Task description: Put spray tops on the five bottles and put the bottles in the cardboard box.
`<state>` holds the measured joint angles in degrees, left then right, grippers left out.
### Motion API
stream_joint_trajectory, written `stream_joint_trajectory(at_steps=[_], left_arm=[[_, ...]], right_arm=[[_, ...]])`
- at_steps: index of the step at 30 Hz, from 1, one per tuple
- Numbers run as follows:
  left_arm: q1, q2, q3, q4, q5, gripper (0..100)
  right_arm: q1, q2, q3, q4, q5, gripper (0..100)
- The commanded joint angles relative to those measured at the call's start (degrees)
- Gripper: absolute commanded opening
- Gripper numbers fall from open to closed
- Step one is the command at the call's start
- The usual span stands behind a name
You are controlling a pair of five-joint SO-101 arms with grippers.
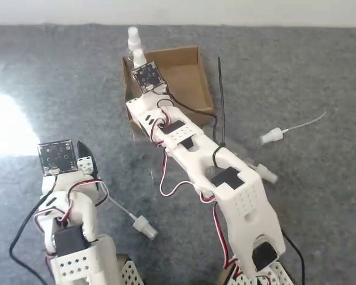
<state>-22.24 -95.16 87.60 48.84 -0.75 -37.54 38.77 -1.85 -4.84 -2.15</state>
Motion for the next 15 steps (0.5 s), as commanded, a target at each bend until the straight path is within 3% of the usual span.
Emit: stream_joint_trajectory(at_steps=[1, 15], left_arm=[[-0.26, -0.88, -2.15, -1.58, -0.53, 8], [-0.35, -0.88, -2.15, -1.58, -0.53, 8]], right_arm=[[-0.66, -7.96, 0.88, 0.48, -0.44, 29.9], [-0.57, -17.19, 10.37, 0.48, -0.26, 29.9]])
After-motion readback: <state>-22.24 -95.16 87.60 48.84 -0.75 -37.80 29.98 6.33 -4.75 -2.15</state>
